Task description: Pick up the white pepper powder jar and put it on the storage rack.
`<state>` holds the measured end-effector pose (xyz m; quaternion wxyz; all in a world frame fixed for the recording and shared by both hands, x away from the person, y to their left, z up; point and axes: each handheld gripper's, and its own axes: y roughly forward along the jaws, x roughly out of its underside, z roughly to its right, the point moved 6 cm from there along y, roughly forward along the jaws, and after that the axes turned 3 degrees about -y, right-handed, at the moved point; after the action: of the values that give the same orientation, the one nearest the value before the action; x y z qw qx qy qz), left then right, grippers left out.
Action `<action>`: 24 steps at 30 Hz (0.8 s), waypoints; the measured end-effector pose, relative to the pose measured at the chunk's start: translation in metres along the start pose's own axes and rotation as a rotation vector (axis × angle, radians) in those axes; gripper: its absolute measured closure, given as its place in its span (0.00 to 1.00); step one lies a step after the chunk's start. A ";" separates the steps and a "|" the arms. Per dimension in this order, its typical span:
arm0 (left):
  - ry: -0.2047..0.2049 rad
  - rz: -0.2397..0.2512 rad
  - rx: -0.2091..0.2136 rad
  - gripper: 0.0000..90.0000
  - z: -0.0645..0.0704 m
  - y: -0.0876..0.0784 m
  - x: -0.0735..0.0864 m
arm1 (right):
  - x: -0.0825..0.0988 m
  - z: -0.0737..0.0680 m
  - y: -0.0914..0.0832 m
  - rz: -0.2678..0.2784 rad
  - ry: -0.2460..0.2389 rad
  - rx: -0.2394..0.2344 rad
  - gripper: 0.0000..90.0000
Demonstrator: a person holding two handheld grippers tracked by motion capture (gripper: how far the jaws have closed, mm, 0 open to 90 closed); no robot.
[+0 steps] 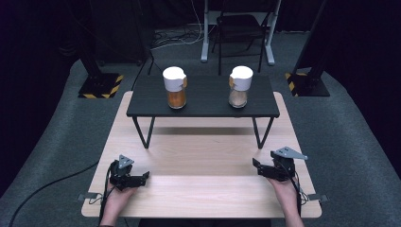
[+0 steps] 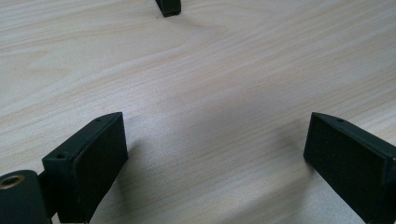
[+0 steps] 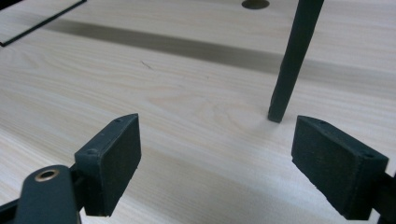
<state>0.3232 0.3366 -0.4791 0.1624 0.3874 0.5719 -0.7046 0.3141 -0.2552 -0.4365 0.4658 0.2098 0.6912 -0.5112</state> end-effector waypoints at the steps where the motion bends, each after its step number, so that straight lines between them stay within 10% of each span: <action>1: 0.000 0.000 0.000 0.06 0.000 0.000 0.000 | 0.002 0.000 0.001 -0.002 0.003 0.000 0.17; 24: -0.001 0.000 -0.001 0.06 0.000 0.000 0.000 | 0.028 0.010 0.018 -0.106 0.041 -0.005 0.16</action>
<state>0.3231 0.3364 -0.4791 0.1630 0.3871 0.5721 -0.7045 0.3188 -0.2622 -0.4699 0.4242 0.1822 0.7120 -0.5290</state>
